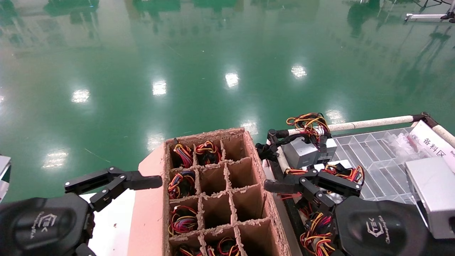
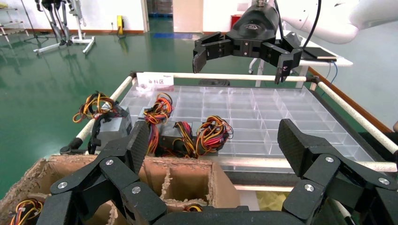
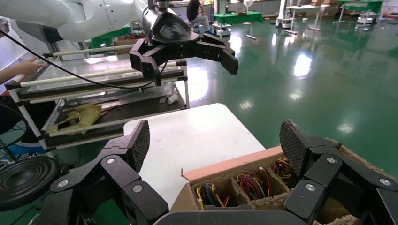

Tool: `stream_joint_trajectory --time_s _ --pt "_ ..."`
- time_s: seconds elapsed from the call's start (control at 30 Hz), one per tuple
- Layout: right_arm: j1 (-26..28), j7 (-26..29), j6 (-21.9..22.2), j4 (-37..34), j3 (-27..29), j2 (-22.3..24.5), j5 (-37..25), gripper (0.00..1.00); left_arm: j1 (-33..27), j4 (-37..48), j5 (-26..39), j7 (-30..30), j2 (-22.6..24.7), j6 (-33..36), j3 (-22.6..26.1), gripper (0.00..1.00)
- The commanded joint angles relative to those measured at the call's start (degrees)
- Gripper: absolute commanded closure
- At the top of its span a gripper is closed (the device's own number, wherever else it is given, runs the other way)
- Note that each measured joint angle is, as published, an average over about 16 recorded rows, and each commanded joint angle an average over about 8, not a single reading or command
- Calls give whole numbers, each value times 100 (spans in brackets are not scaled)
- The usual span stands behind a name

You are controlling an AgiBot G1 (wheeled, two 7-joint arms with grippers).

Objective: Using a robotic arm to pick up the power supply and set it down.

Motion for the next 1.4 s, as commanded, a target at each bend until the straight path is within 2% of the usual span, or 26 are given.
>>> stream_joint_trajectory --time_s 0.03,1.4 --pt "0 0 0 0 0 0 0 0 0 0 0 0 0 0 0 0" --pt "0 0 0 0 0 0 0 0 0 0 0 0 0 0 0 0"
